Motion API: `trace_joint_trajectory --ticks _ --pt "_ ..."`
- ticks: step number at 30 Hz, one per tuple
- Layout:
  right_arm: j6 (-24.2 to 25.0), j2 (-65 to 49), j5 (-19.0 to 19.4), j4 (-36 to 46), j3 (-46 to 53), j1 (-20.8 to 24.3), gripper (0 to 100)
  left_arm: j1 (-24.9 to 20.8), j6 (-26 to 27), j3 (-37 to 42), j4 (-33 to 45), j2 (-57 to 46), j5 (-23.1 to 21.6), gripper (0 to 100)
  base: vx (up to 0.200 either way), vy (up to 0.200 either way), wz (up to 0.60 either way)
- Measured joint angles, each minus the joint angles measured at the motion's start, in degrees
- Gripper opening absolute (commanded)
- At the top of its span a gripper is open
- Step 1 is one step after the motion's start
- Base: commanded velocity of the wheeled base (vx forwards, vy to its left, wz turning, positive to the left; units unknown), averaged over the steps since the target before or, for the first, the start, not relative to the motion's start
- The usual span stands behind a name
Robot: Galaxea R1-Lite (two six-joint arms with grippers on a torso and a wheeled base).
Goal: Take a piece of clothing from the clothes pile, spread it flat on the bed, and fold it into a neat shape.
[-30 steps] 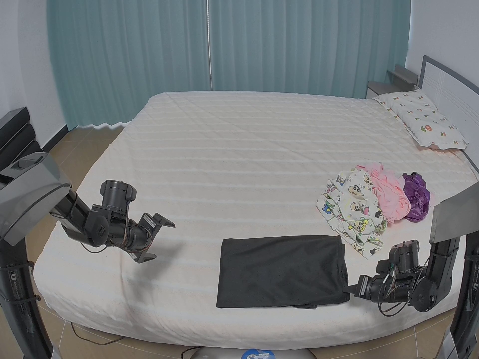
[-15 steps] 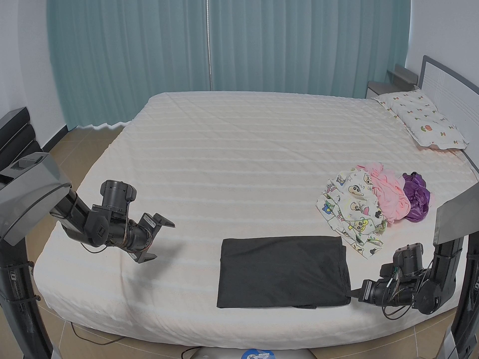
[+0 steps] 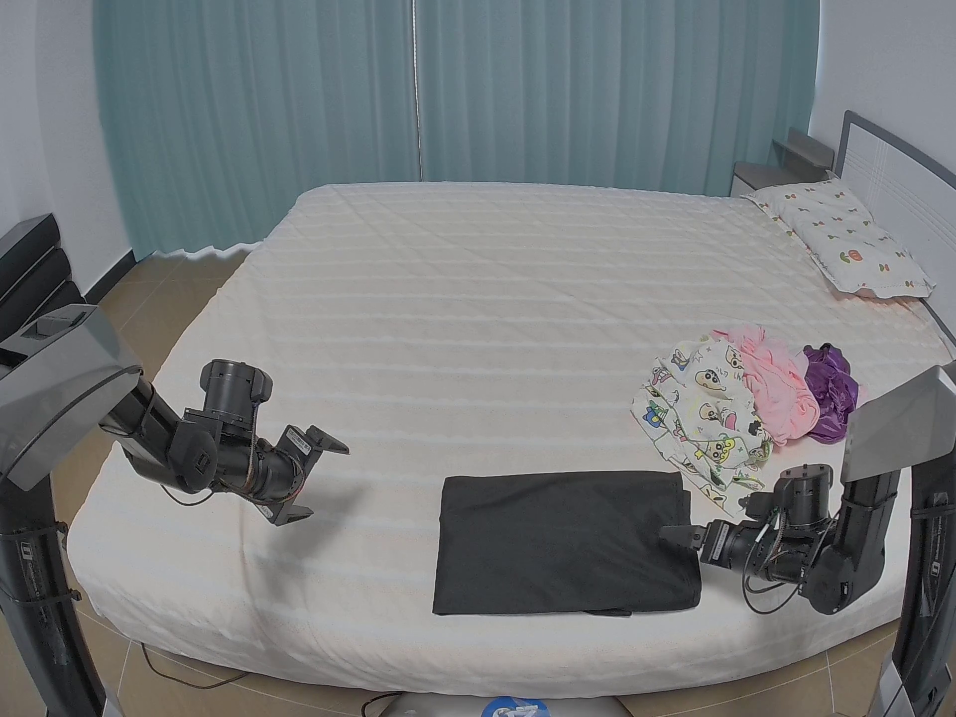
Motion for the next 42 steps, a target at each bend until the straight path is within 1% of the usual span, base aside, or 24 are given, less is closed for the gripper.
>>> trace_joint_trajectory --ticks 3,7,12,17,22,25,26,33,42 --pt "-1.07 2.08 0.73 0.57 -3.94 0.78 100 0.0 0.02 0.04 0.0 0.0 0.0 100 0.0 0.0 0.0" --pt "-3.34 4.22 4.33 3.07 -8.07 1.77 100 0.0 0.07 0.09 -0.01 0.0 0.0 100 0.0 0.0 0.0" --pt "-5.72 6.0 6.21 6.62 -12.76 1.84 100 -0.22 0.07 0.11 -0.01 0.0 0.28 100 0.0 0.0 0.0" --pt "-7.83 6.86 9.68 8.68 -15.08 3.06 100 -0.35 0.07 0.11 -0.01 0.13 1.15 100 0.0 0.0 0.0" --pt "-8.13 7.24 11.9 8.66 -16.18 4.47 100 -0.57 0.1 0.04 -0.01 0.32 1.27 100 0.0 0.0 0.0" --pt "-8.02 7.41 12.26 8.73 -16.51 5.21 100 -0.61 0.1 0.02 -0.01 0.35 1.27 100 0.0 0.0 0.0" --pt "-7.95 7.46 12.26 8.9 -16.7 5.49 0 -0.61 0.1 0.0 -0.01 0.38 1.27 100 0.0 0.0 0.0" --pt "-7.51 7.88 12.23 8.86 -17.16 6.31 0 -0.66 0.1 0.0 -0.01 0.43 1.27 100 0.0 0.0 0.0" --pt "-5.18 5.38 12.59 6.77 -12.95 4.28 0 -0.66 0.11 0.04 -0.01 0.43 1.07 100 0.0 0.0 0.0"
